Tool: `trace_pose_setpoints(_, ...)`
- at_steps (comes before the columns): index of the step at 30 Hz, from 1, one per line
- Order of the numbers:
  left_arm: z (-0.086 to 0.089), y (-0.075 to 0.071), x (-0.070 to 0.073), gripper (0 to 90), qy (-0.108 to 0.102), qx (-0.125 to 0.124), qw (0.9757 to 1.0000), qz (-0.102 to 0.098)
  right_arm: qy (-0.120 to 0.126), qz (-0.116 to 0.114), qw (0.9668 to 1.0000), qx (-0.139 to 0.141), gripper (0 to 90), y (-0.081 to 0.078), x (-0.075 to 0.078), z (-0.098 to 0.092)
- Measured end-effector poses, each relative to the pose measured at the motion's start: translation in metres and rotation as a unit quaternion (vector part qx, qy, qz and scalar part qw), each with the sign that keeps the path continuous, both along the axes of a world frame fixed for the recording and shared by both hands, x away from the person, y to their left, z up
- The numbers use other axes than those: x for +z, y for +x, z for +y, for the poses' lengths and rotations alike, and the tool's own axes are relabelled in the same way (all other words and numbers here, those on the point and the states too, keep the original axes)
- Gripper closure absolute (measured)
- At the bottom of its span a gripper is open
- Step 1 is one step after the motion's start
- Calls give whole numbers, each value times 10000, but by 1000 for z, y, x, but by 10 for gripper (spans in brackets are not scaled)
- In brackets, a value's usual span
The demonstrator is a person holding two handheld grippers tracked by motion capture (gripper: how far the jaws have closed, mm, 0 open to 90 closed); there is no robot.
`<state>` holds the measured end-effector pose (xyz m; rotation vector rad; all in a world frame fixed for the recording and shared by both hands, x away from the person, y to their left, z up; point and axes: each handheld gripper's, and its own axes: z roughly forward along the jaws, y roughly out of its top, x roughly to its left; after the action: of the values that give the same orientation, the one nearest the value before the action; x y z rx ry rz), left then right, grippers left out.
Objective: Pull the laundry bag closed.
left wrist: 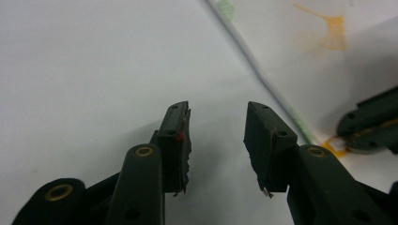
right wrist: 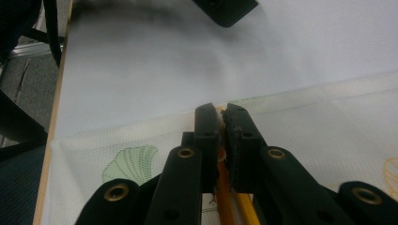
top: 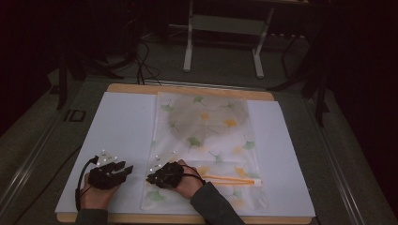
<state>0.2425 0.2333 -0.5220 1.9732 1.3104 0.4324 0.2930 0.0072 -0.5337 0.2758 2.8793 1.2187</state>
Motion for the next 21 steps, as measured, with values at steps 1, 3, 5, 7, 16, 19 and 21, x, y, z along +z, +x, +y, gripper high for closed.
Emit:
trace_pose_setpoints(1, 0, 0, 0, 604, -19, -41, 10000, 34, 4, 6, 10000, -2, 844, 0, 0, 0)
trace_pose_setpoints(3, -1, -2, -1, 602, -48, -67, 9999, 89, 3, 10, 10000, -5, 844, 0, 1, -1)
trace_pose_setpoints(5, -2, -4, -1, 601, -102, -123, 9997, 163, 7, 10, 10000, -8, 844, 0, 1, -1)
trace_pose_setpoints(7, -4, -6, 0, 598, -183, -186, 9995, 200, 37, 12, 10000, -23, 844, 0, 1, -2)
trace_pose_setpoints(16, -10, -13, -1, 583, -526, -547, 9960, 480, 83, -3, 9999, -63, 845, -1, 5, -6)
trace_pose_setpoints(19, -10, -12, -1, 572, -736, -661, 9933, 593, 67, -23, 10000, -44, 845, 0, 5, -5)
trace_pose_setpoints(21, -12, -12, -1, 572, -796, -713, 9923, 621, 70, -33, 10000, -43, 844, 0, 6, -5)
